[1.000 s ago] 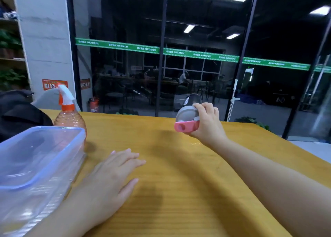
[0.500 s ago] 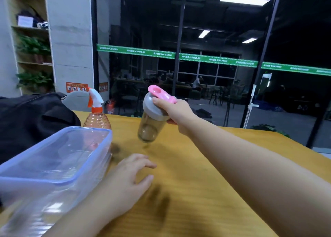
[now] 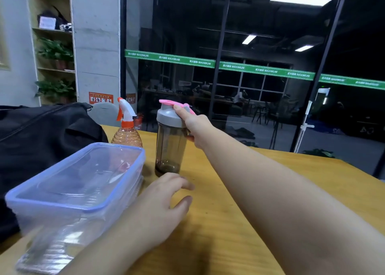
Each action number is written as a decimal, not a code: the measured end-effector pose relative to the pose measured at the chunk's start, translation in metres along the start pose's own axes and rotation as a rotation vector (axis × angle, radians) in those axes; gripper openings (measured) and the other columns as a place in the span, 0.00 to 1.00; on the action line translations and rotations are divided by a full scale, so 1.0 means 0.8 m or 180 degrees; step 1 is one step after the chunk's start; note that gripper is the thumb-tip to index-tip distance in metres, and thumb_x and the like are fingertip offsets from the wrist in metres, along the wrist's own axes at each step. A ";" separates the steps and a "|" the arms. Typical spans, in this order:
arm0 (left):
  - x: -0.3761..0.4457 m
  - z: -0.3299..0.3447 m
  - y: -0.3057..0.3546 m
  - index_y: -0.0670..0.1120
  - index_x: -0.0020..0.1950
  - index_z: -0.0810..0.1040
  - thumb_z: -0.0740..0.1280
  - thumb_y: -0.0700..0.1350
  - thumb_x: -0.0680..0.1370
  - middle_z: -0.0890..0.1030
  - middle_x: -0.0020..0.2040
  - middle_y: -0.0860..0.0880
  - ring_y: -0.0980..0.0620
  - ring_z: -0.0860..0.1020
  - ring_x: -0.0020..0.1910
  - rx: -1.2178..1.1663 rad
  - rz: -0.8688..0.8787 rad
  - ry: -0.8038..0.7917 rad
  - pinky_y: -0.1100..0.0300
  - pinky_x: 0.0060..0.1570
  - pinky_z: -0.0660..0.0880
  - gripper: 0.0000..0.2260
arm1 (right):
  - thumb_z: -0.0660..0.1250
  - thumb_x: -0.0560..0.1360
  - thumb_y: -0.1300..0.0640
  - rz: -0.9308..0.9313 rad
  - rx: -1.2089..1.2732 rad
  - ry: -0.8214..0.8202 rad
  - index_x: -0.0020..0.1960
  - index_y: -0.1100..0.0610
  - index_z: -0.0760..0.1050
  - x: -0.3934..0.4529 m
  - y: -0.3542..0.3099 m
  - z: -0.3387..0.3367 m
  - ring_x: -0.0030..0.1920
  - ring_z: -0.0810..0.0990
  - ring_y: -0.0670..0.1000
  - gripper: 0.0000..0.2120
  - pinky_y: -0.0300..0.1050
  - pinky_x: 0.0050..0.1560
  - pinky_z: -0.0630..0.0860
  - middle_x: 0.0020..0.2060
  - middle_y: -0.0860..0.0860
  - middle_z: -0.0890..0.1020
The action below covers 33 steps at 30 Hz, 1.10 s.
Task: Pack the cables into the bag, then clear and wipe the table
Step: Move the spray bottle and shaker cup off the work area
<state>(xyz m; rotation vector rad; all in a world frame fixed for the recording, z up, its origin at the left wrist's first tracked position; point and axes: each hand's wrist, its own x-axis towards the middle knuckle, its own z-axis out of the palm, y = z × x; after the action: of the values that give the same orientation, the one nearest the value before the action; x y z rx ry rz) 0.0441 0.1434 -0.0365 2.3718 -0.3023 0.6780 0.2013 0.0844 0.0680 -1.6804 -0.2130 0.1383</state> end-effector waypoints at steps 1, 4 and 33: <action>0.000 -0.001 0.001 0.63 0.50 0.73 0.62 0.51 0.77 0.70 0.55 0.69 0.72 0.66 0.58 -0.0028 -0.0008 0.0029 0.78 0.54 0.62 0.05 | 0.71 0.69 0.39 0.0063 0.0052 -0.0030 0.61 0.58 0.68 -0.001 0.002 0.004 0.43 0.75 0.49 0.30 0.45 0.50 0.77 0.46 0.51 0.75; 0.000 -0.003 0.002 0.61 0.55 0.74 0.63 0.48 0.77 0.70 0.55 0.68 0.71 0.67 0.58 -0.0021 -0.0036 0.0098 0.78 0.54 0.62 0.09 | 0.65 0.71 0.36 0.0219 0.0064 -0.0193 0.66 0.55 0.68 -0.004 0.005 0.019 0.52 0.76 0.52 0.31 0.48 0.57 0.75 0.55 0.53 0.77; -0.002 -0.006 0.012 0.59 0.53 0.73 0.62 0.52 0.73 0.75 0.55 0.59 0.63 0.72 0.55 0.0064 -0.0181 -0.0021 0.66 0.59 0.66 0.09 | 0.57 0.80 0.44 -0.0384 -0.0431 -0.0229 0.55 0.54 0.71 -0.101 0.071 -0.065 0.53 0.78 0.51 0.14 0.49 0.55 0.76 0.55 0.51 0.78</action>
<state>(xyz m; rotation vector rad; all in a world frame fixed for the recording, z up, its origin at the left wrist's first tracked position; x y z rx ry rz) 0.0375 0.1391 -0.0289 2.3928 -0.2310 0.6495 0.1369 0.0100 0.0155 -1.7935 -0.3843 0.0955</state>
